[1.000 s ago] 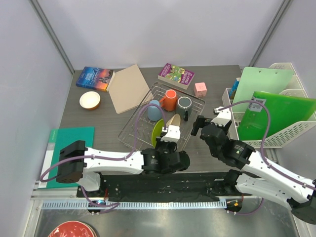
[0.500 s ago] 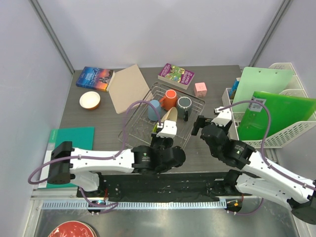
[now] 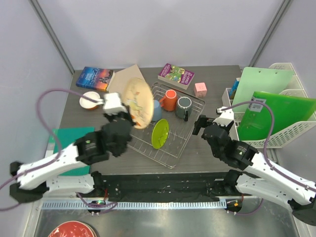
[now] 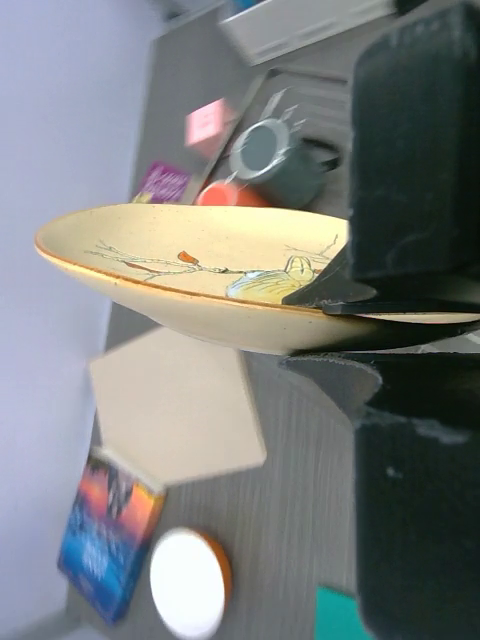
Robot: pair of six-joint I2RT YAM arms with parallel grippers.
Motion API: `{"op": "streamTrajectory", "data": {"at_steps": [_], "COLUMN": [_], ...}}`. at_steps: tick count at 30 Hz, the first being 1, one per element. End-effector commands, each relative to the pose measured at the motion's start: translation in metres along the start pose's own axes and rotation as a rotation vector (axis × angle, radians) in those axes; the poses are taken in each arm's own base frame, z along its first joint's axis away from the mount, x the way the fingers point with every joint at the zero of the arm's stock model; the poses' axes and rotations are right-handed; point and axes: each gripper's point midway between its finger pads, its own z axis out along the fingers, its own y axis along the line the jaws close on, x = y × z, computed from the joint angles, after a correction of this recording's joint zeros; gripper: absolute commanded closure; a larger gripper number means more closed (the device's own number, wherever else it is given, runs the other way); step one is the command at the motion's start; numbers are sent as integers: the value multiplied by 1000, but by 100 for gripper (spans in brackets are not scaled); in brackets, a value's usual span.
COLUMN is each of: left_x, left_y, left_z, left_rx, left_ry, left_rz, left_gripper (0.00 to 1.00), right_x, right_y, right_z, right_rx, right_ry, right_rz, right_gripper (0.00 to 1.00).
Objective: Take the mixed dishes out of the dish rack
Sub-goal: Pick up the plate from the dish rack, then place the plate at the center of the board.
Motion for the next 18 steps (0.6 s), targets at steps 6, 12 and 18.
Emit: {"op": "streamTrajectory", "data": {"at_steps": [6,12,18], "left_x": [-79,-51,-34], "left_y": [124,149,176], "left_z": [27,76,133], "left_rx": [-248,-292,-217], "left_ry": [-90,20,97], "left_rz": [-324,-426,-663], "left_gripper": [100,100,100], "right_x": [-14,-15,-20], "right_y": [14,17,14], "right_z": [-2,-2,-6], "right_rx": [-44,-61,-72], "right_ry": [-24,-26,-44], "right_rz": [58,60,55], "right_gripper": [2,2,2]}}
